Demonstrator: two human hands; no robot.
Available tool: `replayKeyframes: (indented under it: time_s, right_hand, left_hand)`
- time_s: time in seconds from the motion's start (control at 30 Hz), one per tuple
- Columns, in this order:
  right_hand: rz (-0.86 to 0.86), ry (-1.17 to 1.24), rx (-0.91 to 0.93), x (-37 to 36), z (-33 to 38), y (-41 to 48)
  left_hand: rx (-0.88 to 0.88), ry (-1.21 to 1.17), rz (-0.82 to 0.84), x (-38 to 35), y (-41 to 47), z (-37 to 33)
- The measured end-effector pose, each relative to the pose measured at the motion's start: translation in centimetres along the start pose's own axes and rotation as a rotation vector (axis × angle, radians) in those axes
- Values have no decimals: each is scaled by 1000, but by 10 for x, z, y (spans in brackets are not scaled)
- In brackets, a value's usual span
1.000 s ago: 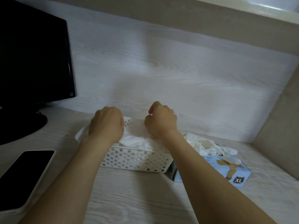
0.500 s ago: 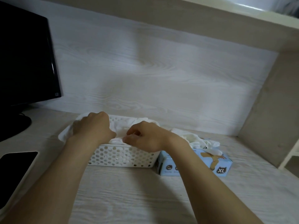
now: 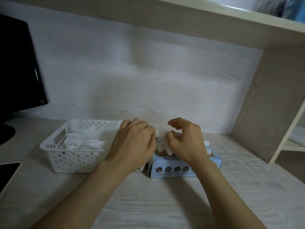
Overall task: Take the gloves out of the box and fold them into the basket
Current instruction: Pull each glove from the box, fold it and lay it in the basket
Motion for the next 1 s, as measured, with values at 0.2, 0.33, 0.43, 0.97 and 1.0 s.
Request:
replayKeyframes:
  time_s: [0.2,0.33,0.43,0.97,1.0]
  right_hand:
    - [14,116,46,2,-31,-10]
    - [-106,155,33,1,-33,-9]
    - [-175,120,50,1,-31,-9]
    - [-524,458,-26,26,15,-24]
    - [-495,484,-8,26,18,-25]
  left_hand:
    - [-137,82,176,-22,-8,-17]
    - [-132,142,204,-23,-10,-19]
    - [-120,140,219,-20,-10,-21]
    - [17,-282,10,-3,-5,-20]
    - [75,-358,-26,0,-4,-20]
Point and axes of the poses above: each hand's wrist, its own y-axis towards the middle knuckle, its own x-axis out of the back of the hand, z = x × y, the point moved 2 cm from there along y, towards the middle knuckle, and after that the axes turned 6 degrees about -x, right-handed, at the moved point
